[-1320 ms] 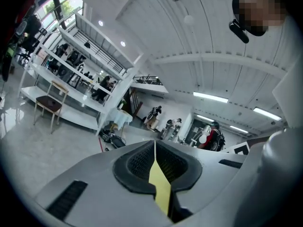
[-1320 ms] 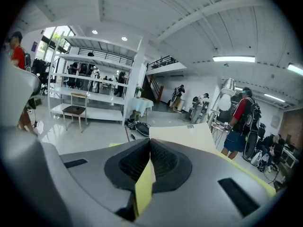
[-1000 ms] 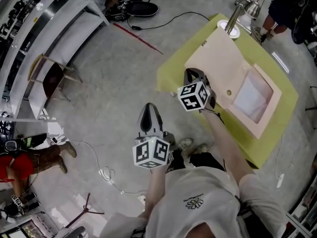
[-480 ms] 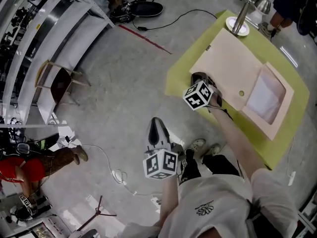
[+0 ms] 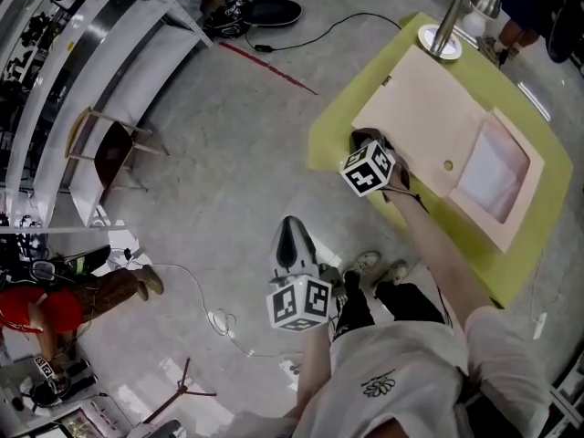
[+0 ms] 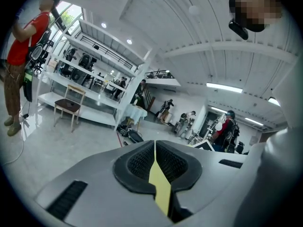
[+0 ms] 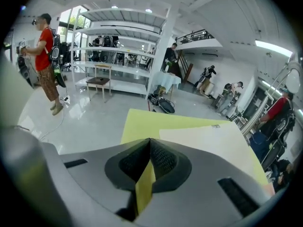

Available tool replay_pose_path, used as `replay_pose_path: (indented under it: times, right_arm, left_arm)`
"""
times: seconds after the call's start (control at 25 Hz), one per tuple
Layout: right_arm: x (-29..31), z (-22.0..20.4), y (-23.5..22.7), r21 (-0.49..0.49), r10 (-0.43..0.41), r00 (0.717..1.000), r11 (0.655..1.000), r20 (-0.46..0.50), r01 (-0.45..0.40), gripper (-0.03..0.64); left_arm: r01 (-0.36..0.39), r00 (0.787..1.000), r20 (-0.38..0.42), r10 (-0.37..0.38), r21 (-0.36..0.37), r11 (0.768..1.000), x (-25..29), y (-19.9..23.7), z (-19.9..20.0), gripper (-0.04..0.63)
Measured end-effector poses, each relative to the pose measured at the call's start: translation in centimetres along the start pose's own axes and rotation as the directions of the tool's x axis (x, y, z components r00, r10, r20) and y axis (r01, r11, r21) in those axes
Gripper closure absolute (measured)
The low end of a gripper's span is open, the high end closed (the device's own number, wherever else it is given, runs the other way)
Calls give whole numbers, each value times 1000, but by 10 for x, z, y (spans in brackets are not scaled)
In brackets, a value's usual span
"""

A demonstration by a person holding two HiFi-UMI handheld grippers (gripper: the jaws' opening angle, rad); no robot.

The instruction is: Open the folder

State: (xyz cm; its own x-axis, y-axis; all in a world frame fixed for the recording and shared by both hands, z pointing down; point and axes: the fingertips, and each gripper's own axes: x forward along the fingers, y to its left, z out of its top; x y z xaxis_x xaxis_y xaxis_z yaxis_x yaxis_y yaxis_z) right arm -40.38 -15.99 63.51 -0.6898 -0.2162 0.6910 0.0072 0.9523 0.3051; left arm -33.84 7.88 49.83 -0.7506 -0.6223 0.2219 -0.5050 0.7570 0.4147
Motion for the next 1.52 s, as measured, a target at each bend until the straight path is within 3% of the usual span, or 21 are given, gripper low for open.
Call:
replay_pose_path:
  times: [0.2,0.32,0.44,0.56,0.72,0.88,1.0,1.08,1.16,1.24,1.36,1.44,1.52]
  right_arm:
    - [-37,47,6,-22,-11,993,1000,116,14,603]
    - [-89,86,-6,-5,-33,969,999,246,35,601]
    - [-159,114,-34,39,-107,918,994,383,99,601]
    - [-234,120,-71,95,-212,843,977,495,190,603]
    - [-340,96,-109,168,-347,743,936,572,308,603]
    - [-427,45,-129,230,-491,652,865,577,447,604]
    - [-489,1,-141,306,-620,573,775,536,553,604]
    - [-519,-26,-143,402,-710,498,698,498,593,604]
    - [-541,-54,-141,507,-783,431,620,449,598,604]
    - [-558,-86,-137,560,-828,408,560,384,611,604]
    - [-577,-135,-129,618,-875,397,479,278,624,604]
    - [-581,-161,-128,652,-894,393,432,216,624,604]
    - [-578,-180,-130,647,-900,398,411,177,643,604]
  left_arm:
    - [75,996,35,-76,30,997,11,-9,15,571]
    - [144,987,60,-148,53,988,17,-30,28,571]
    - [229,968,86,-237,98,969,17,-66,42,571]
    - [322,931,114,-346,186,928,16,-115,55,571]
    - [443,857,119,-502,328,834,-1,-197,73,574]
    - [531,776,92,-624,438,725,-31,-269,71,580]
    - [613,681,60,-730,500,612,-53,-329,65,580]
    - [665,612,30,-791,522,534,-63,-359,57,580]
    - [710,559,-3,-829,519,476,-73,-380,45,580]
    - [740,520,-28,-854,515,433,-87,-398,33,580]
    - [767,475,-66,-877,519,377,-109,-420,17,580]
    - [782,456,-78,-886,511,357,-116,-428,9,580]
    - [784,450,-78,-890,512,352,-114,-435,3,580]
